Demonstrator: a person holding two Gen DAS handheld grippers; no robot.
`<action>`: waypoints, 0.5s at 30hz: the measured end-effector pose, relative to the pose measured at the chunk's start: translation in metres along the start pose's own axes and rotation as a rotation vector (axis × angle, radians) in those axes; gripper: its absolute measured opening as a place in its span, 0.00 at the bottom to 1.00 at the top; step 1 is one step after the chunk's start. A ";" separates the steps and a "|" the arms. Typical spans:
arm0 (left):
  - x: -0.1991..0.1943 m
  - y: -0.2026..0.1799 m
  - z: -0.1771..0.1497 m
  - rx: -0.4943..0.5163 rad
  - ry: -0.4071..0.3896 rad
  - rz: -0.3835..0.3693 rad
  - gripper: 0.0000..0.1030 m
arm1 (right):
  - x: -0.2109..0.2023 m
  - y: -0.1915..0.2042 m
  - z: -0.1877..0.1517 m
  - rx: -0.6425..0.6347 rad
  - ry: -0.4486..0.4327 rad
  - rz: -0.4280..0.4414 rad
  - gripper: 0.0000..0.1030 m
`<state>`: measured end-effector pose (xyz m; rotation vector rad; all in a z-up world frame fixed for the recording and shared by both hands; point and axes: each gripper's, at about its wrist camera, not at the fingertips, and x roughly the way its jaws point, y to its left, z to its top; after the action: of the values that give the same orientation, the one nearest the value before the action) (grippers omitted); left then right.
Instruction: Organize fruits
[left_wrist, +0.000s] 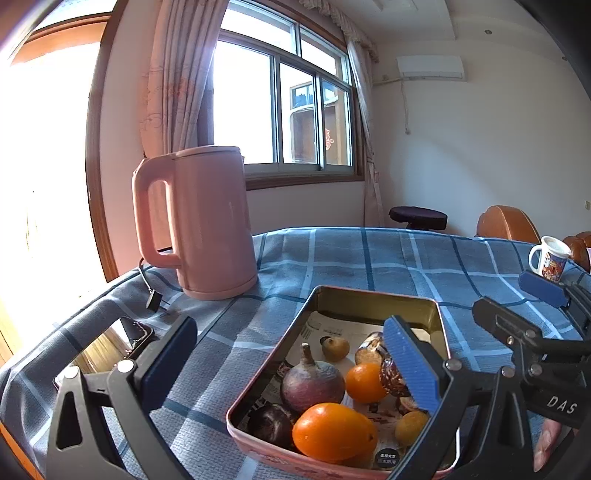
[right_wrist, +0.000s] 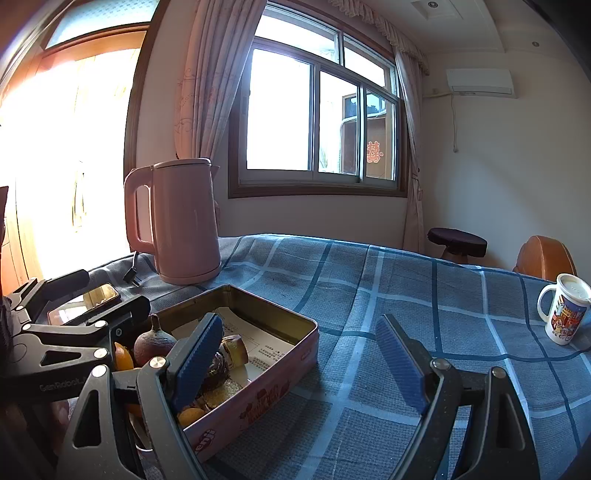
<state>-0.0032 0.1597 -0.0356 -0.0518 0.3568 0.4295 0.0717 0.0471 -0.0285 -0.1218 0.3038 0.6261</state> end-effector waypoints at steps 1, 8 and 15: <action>0.000 0.000 0.000 -0.002 0.001 0.006 1.00 | 0.000 0.000 0.000 -0.001 0.000 0.000 0.84; -0.002 0.001 0.000 -0.002 -0.004 0.002 1.00 | 0.000 0.001 0.000 -0.002 0.002 0.000 0.84; -0.003 -0.001 0.001 0.007 -0.013 -0.011 1.00 | -0.001 0.000 0.000 0.001 0.000 -0.002 0.84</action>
<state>-0.0053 0.1578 -0.0333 -0.0438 0.3452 0.4170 0.0711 0.0464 -0.0281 -0.1209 0.3044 0.6240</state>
